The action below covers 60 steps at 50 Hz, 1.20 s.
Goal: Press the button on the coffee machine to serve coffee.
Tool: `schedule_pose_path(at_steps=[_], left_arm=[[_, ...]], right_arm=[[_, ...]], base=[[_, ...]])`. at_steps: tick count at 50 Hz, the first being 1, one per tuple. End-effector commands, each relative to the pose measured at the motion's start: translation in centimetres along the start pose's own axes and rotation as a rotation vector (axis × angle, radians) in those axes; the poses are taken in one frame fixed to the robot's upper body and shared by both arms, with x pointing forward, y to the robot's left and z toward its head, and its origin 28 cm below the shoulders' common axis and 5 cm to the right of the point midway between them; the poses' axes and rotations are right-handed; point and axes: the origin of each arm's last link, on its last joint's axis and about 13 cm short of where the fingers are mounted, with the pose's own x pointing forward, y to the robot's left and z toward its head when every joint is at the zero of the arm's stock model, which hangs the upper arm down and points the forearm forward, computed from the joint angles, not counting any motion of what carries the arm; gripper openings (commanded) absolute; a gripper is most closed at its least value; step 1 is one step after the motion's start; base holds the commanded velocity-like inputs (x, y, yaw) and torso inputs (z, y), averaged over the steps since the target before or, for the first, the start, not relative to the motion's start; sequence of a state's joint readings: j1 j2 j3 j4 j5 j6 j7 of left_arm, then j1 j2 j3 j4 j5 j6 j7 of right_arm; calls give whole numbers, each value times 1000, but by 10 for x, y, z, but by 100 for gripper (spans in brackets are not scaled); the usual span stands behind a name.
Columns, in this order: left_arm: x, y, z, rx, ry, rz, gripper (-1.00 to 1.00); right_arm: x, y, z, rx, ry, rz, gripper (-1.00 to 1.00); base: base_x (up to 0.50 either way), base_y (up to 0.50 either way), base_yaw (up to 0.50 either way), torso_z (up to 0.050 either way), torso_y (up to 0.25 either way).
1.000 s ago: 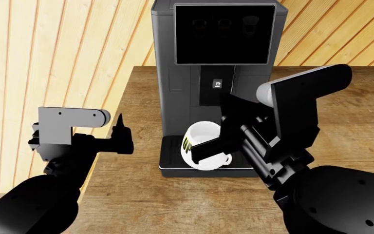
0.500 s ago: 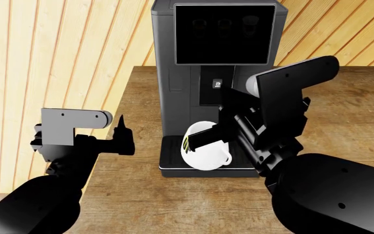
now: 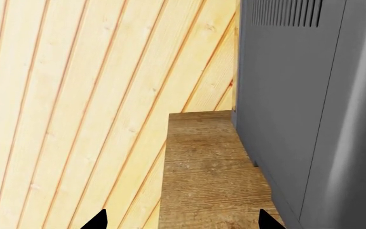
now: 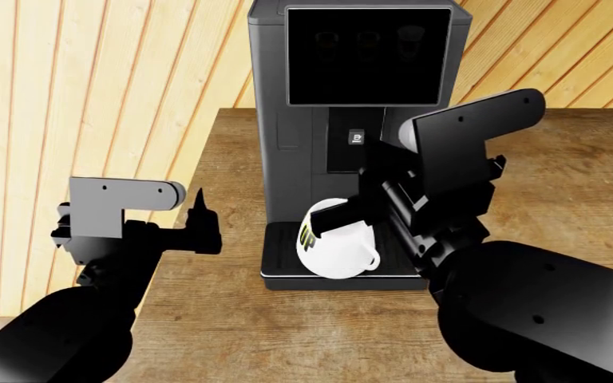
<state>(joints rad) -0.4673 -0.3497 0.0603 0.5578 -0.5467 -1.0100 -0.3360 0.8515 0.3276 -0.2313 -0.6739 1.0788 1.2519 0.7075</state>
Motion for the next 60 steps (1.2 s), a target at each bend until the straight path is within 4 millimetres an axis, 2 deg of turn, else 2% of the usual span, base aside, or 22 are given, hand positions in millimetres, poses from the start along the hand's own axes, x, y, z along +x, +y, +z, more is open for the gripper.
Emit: schedule_pose_path(at_steps=[1, 38, 46, 60], left_arm=[[0, 1, 0, -1, 0, 2, 100], [1, 1, -4, 0, 8, -2, 100], [1, 2, -4, 0, 8, 0, 100], [0, 2, -3, 1, 5, 1, 100]], right_arm=[[8, -2, -5, 9, 12, -6, -100], [22, -2, -12, 30, 33, 23, -100], [15, 1, -7, 18, 23, 34, -100], [-15, 6, 4, -22, -4, 22, -100]], base=[[0, 0, 0, 0, 0], [2, 0, 1, 0, 0], [3, 1, 4, 0, 0], [0, 0, 0, 0, 0]])
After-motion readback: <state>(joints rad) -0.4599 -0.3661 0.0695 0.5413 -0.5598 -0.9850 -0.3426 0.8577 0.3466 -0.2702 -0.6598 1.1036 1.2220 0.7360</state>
